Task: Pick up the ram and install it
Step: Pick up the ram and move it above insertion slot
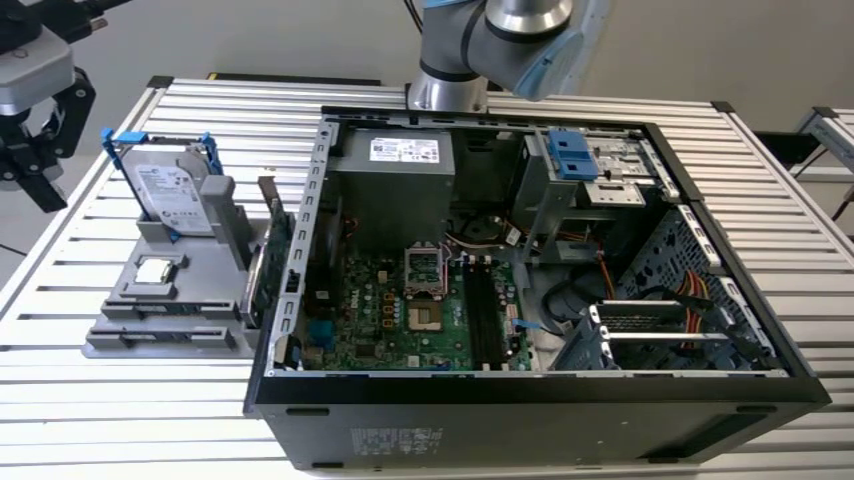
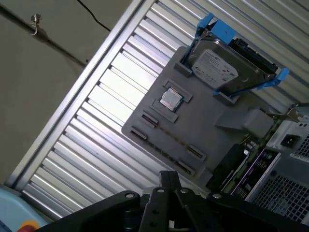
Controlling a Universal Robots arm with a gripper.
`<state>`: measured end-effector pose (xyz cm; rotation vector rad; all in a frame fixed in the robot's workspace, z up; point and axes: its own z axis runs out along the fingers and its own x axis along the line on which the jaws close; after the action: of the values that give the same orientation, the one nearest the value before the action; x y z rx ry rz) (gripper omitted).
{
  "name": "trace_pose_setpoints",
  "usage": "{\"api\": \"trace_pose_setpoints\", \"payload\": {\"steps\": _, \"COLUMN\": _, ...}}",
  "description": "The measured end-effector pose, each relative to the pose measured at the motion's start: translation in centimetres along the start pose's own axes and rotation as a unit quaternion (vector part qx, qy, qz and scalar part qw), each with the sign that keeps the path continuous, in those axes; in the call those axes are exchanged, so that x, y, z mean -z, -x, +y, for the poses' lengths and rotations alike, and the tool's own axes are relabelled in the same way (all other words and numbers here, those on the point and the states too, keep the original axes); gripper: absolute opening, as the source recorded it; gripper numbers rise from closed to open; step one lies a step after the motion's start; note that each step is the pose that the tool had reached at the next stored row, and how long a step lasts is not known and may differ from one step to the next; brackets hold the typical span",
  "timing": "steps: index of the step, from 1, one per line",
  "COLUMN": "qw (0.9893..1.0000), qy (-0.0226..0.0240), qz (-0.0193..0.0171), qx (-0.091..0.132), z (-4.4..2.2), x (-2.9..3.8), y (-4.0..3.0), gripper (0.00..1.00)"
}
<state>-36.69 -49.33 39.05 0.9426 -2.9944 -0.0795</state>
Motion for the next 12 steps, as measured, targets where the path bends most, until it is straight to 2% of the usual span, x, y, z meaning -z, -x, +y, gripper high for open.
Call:
{"api": "trace_pose_setpoints", "payload": {"steps": 6, "qw": 0.9995, "qy": 0.0004, "qz": 0.0016, "qx": 0.032, "z": 0.00, "x": 0.00, "y": 0.00, "gripper": 0.00}}
{"api": "trace_pose_setpoints", "payload": {"steps": 12, "qw": 0.9978, "qy": 0.0009, "qz": 0.0032, "qx": 0.066, "z": 0.00, "x": 0.00, "y": 0.00, "gripper": 0.00}}
